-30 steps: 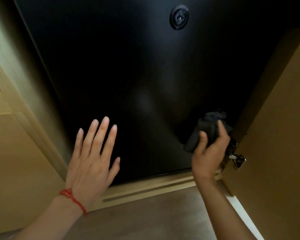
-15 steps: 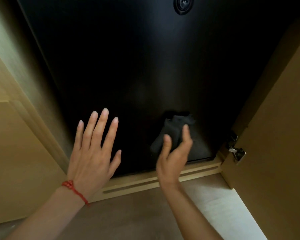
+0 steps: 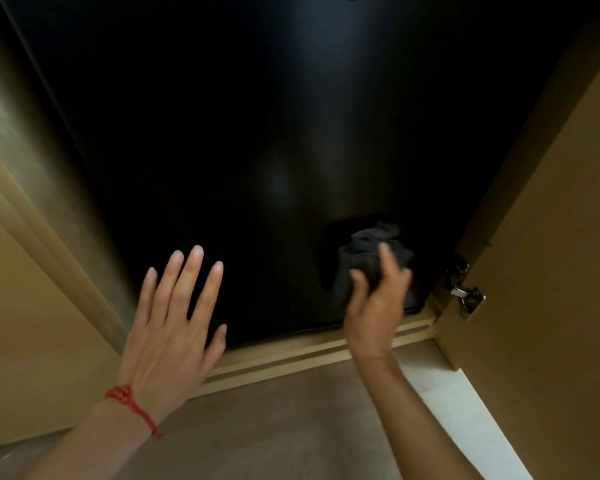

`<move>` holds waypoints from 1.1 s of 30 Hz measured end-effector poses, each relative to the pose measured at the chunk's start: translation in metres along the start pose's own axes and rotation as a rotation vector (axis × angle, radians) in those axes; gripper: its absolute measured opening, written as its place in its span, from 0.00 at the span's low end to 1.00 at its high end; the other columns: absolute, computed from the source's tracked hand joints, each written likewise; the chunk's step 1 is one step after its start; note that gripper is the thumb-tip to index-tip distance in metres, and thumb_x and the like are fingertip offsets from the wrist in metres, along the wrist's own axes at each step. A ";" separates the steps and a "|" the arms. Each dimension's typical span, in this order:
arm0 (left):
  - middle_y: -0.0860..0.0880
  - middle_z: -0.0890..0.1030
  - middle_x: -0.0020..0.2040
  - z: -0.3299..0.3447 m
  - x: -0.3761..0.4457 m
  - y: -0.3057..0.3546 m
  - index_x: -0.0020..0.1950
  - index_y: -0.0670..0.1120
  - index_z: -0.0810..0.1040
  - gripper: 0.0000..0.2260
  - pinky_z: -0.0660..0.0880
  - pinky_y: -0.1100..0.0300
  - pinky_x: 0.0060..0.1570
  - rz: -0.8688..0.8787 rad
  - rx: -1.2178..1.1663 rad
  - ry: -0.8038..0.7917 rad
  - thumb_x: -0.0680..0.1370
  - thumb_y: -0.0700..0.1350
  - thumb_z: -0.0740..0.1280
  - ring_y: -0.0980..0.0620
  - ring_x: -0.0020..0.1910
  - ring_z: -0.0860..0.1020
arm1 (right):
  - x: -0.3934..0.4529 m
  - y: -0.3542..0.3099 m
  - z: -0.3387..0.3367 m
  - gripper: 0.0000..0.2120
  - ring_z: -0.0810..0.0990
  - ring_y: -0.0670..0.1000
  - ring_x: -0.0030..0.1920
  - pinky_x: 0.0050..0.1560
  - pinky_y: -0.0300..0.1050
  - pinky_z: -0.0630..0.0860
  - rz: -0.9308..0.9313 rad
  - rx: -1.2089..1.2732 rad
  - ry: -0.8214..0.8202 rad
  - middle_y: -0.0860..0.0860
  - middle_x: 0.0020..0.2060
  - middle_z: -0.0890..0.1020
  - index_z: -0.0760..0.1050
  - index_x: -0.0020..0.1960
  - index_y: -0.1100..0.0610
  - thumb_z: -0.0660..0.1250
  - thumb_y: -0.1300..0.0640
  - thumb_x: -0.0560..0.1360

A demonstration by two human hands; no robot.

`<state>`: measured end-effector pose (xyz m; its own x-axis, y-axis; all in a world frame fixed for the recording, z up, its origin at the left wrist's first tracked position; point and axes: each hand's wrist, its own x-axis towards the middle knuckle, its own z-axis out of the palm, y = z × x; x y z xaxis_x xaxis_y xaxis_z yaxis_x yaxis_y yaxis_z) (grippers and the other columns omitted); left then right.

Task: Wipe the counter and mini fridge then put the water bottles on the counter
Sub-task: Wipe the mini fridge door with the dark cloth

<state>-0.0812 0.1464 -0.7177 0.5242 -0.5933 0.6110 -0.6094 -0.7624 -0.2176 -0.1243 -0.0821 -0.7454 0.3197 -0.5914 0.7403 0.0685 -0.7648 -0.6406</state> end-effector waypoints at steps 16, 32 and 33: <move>0.34 0.52 0.73 0.017 -0.001 0.004 0.74 0.40 0.54 0.29 0.45 0.44 0.73 -0.024 0.024 0.054 0.77 0.53 0.52 0.40 0.75 0.46 | -0.023 0.006 0.020 0.20 0.75 0.55 0.57 0.48 0.36 0.71 0.802 0.277 0.354 0.60 0.62 0.72 0.59 0.68 0.60 0.58 0.56 0.79; 0.37 0.55 0.74 -0.003 -0.019 -0.011 0.74 0.41 0.55 0.30 0.50 0.45 0.71 -0.027 -0.024 -0.019 0.74 0.51 0.56 0.39 0.74 0.52 | -0.074 -0.084 0.068 0.22 0.71 0.58 0.61 0.56 0.45 0.68 1.277 0.479 0.272 0.62 0.67 0.65 0.54 0.69 0.60 0.57 0.57 0.79; 0.37 0.55 0.74 -0.005 -0.020 -0.013 0.73 0.41 0.55 0.30 0.50 0.45 0.71 -0.039 -0.031 -0.021 0.74 0.51 0.56 0.39 0.74 0.53 | -0.072 -0.087 0.068 0.22 0.71 0.56 0.58 0.54 0.42 0.67 1.278 0.485 0.280 0.62 0.67 0.66 0.55 0.69 0.60 0.57 0.57 0.79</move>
<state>-0.0870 0.1690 -0.7232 0.5599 -0.5689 0.6024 -0.6062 -0.7769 -0.1703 -0.0891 0.0440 -0.7567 0.2152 -0.8793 -0.4248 0.2113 0.4666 -0.8588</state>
